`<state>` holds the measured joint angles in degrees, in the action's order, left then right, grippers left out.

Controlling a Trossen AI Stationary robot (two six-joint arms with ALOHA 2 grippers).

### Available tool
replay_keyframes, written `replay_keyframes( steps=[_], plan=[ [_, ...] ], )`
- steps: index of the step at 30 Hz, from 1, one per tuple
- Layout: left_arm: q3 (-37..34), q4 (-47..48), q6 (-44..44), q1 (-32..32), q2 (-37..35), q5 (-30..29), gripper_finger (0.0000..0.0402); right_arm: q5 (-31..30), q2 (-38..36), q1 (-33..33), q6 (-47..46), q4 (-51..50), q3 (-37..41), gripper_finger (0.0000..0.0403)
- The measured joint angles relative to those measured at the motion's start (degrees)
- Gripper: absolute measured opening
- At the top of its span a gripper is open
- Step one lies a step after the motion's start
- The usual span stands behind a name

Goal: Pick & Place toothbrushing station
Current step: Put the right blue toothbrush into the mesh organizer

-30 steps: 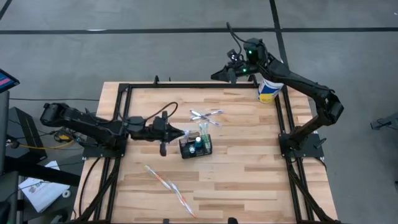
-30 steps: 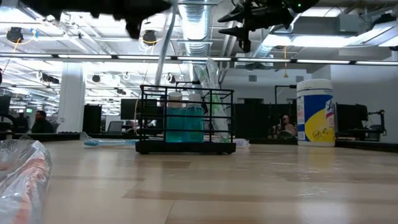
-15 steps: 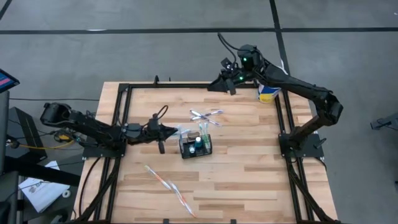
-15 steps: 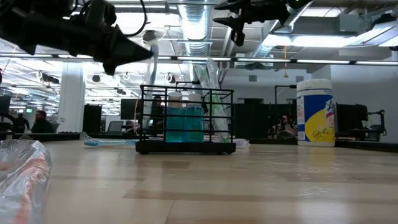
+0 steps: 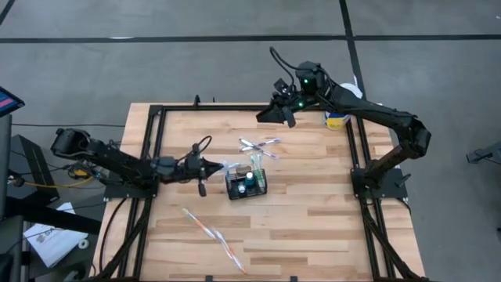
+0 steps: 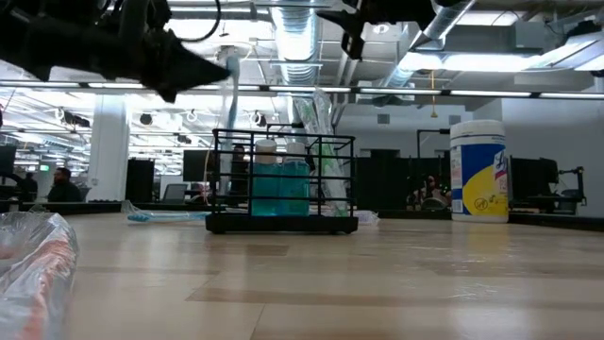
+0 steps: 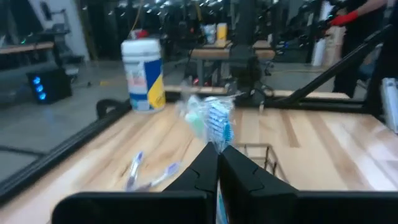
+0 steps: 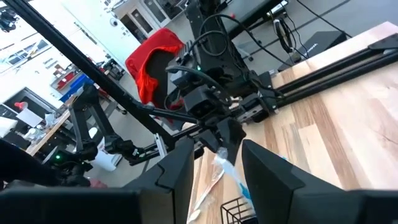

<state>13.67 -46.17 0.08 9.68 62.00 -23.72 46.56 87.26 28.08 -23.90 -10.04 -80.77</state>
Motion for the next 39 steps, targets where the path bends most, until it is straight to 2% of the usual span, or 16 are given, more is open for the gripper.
replay_keyframes(
  steps=[8,14,26,29,32,39],
  plan=[
    [2.7,-0.4,6.7,-1.3,0.0,4.6,0.0,-0.1,0.0,-0.3,-0.1,0.4,0.0,0.0127],
    [1.9,1.1,8.2,-1.8,0.0,9.0,0.0,-0.1,0.0,-0.3,-0.1,0.3,0.0,0.0127],
    [-4.7,0.8,2.5,-1.8,0.4,10.1,0.0008,-0.1,0.0,-0.4,-0.1,0.3,0.0,0.0127],
    [-4.7,0.4,2.3,-1.8,0.4,11.8,0.0031,-0.1,0.0,-0.4,-0.1,0.3,0.0,0.0127],
    [-4.7,-2.7,1.1,-1.8,0.2,12.4,0.0071,-0.1,0.0,-0.4,-0.1,0.4,0.0,0.0127],
    [-4.7,-4.2,-5.1,-1.8,0.2,11.3,0.02,1.4,0.0,-0.3,-1.6,1.6,0.0,0.0127]
  ],
)
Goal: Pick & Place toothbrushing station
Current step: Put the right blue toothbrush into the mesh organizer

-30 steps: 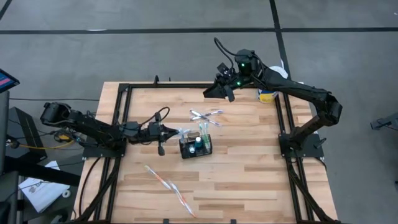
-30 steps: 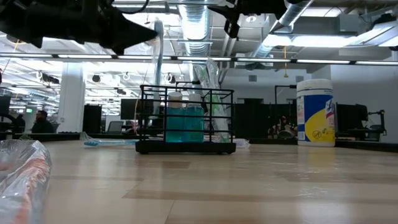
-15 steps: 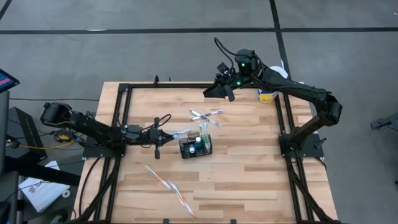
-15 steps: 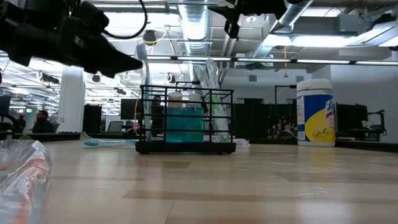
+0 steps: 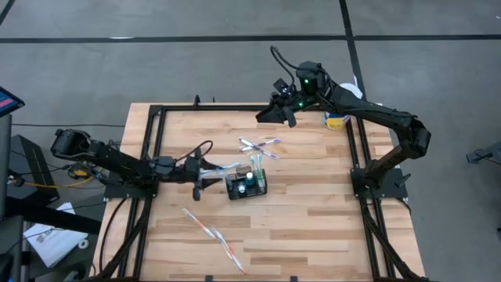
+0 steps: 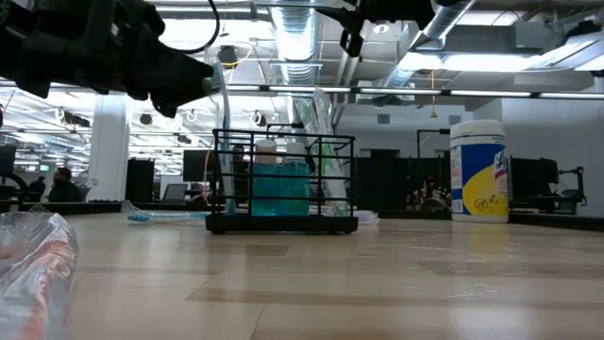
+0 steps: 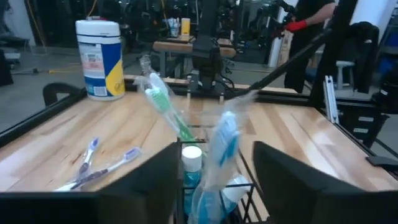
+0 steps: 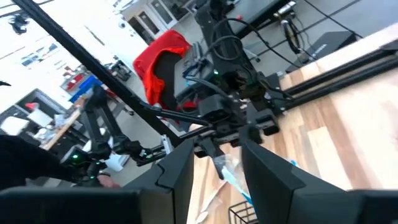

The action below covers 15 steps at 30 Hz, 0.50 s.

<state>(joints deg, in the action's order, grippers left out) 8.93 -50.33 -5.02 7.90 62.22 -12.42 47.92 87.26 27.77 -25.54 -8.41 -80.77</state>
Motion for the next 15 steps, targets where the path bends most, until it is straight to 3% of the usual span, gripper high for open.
replay_keyframes(
  steps=[6,11,15],
  plan=[
    [0.0,0.4,-1.7,0.0,0.0,-2.4,0.0276,2.0,0.0,0.0,-1.5,1.9,0.0,0.0127],
    [0.0,5.2,-1.1,-1.5,0.0,-8.0,0.0274,2.9,0.0,0.1,-1.5,1.8,0.0,0.0127],
    [-0.1,6.9,-3.0,-5.5,0.0,-8.8,0.0257,3.3,0.0,0.9,-1.5,1.9,0.0,0.0127]
  ],
)
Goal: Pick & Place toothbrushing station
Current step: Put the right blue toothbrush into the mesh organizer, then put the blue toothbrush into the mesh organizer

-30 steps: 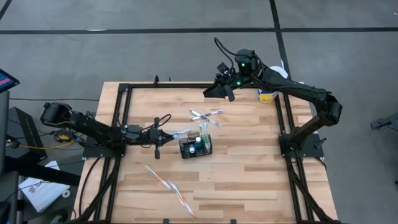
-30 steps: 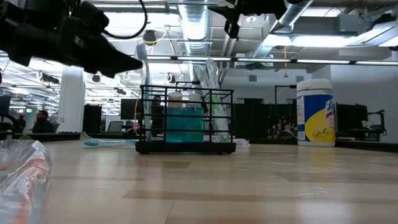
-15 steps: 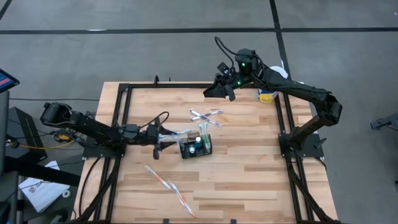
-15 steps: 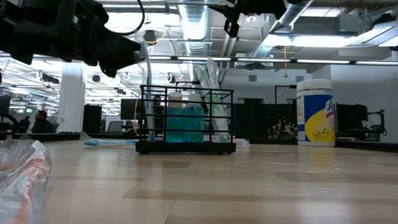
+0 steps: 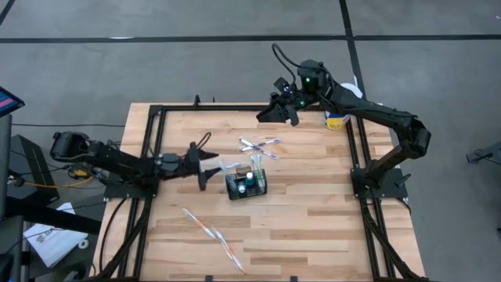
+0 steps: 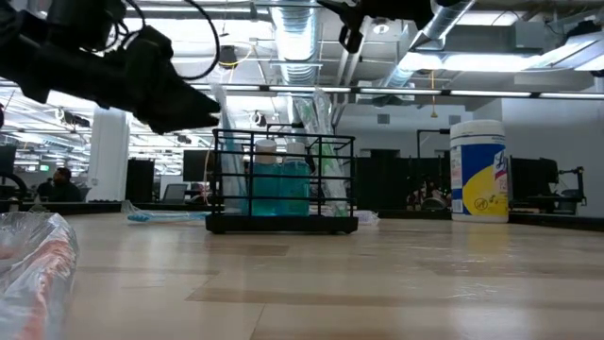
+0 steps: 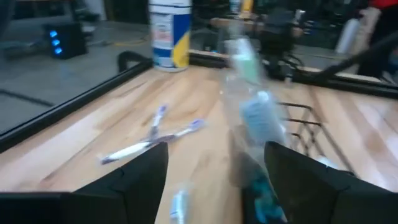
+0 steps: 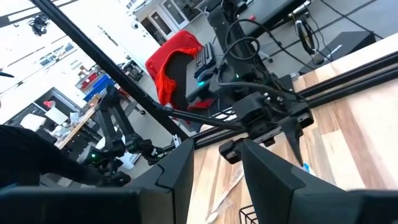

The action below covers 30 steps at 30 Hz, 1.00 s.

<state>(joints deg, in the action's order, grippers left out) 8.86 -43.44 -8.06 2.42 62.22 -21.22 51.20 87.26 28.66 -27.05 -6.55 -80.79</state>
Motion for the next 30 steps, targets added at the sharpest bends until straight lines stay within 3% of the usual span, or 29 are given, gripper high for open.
replay_keyframes(
  steps=[4,9,15,19,23,30],
  plan=[
    [0.0,2.1,-3.4,-6.4,0.0,3.3,0.0244,0.3,0.0,0.8,0.0,0.9,0.0,0.0127],
    [0.4,1.9,-4.7,-12.2,-0.5,13.6,0.0233,3.2,0.0,2.0,-2.5,4.0,0.0,0.0127],
    [0.8,3.3,-4.0,-15.8,-0.6,15.6,0.0223,4.3,0.0,3.3,-3.0,6.0,0.0,0.0127],
    [0.8,10.9,-5.4,-19.3,0.3,19.1,0.0215,4.3,0.0,4.2,-3.3,7.6,0.0,0.0127],
    [0.7,16.2,-8.3,-23.8,0.7,25.2,0.0207,4.4,0.0,4.8,-6.3,11.1,0.0,0.0127],
    [4.0,15.5,-11.5,-29.4,5.1,36.4,0.0192,4.3,0.0,5.3,-11.4,20.1,0.0,0.0127]
  ],
)
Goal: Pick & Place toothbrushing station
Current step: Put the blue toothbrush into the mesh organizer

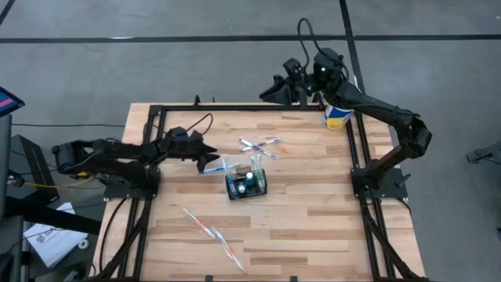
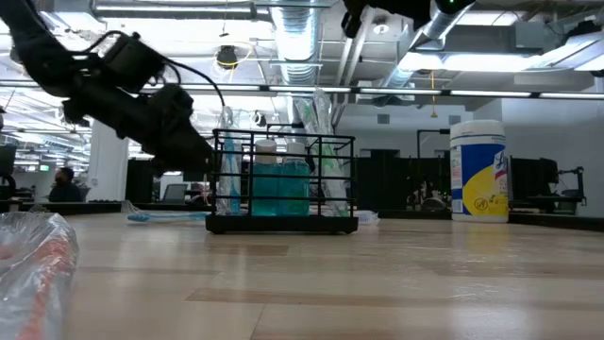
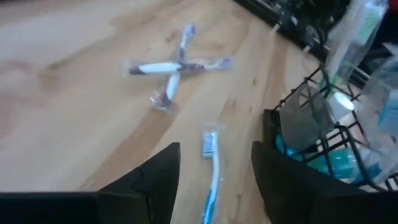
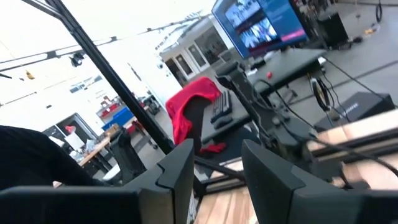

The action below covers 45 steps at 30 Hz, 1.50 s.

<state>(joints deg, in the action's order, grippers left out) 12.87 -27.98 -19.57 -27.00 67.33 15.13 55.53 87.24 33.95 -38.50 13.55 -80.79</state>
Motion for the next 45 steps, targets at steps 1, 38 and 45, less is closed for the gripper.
replay_keyframes(
  steps=[1,38,45],
  plan=[
    [0.8,0.1,0.0,-0.2,1.7,1.2,0.0191,-0.1,0.0,0.0,-0.4,0.8,0.0,0.0127],
    [18.9,8.0,10.3,2.0,31.0,10.6,0.0022,0.2,0.0,2.6,-1.6,2.4,0.0,0.0127],
    [18.9,8.0,6.4,1.7,30.9,8.4,0.0003,0.2,0.0,2.6,-1.6,2.4,0.0,0.0127]
  ],
)
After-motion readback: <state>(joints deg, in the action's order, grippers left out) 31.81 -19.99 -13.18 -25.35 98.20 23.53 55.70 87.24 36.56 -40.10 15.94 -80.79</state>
